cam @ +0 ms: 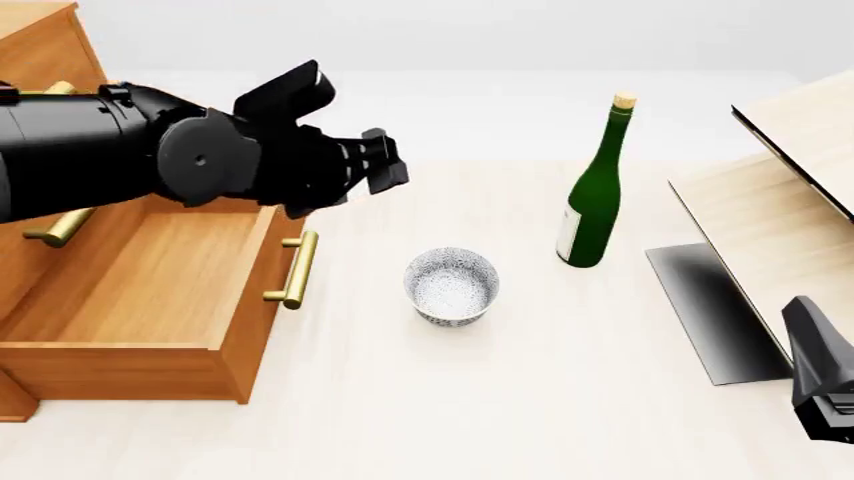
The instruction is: Put the bowl in the bottom drawer of the cabinet and close it.
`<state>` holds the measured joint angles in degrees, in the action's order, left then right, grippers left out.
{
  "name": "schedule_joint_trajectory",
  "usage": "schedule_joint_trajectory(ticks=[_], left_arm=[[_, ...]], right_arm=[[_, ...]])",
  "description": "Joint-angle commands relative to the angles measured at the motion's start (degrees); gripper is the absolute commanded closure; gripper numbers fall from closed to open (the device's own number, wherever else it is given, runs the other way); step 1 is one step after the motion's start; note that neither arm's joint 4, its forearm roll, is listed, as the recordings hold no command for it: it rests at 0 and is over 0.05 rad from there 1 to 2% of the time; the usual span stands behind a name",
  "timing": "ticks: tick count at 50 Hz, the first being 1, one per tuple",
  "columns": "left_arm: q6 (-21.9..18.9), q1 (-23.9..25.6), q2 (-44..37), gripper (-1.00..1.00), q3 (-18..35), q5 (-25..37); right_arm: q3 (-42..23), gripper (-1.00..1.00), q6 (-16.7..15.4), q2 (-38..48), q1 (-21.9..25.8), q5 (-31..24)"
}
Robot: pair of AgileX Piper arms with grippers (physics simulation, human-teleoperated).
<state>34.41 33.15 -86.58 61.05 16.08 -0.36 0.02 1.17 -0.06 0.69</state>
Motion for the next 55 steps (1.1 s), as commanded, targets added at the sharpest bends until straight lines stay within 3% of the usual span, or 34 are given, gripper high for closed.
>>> schedule_joint_trajectory(ticks=[1,55], left_arm=[[0.79,-3.31,-3.44,-1.00,-0.96,-2.20],[4.67,-1.22,-18.88,-1.00,-2.00,-11.26]], right_arm=[[0.00,-1.00,0.00,0.00,0.00,0.00],[0.00,-1.00,0.00,0.00,0.00,0.00]])
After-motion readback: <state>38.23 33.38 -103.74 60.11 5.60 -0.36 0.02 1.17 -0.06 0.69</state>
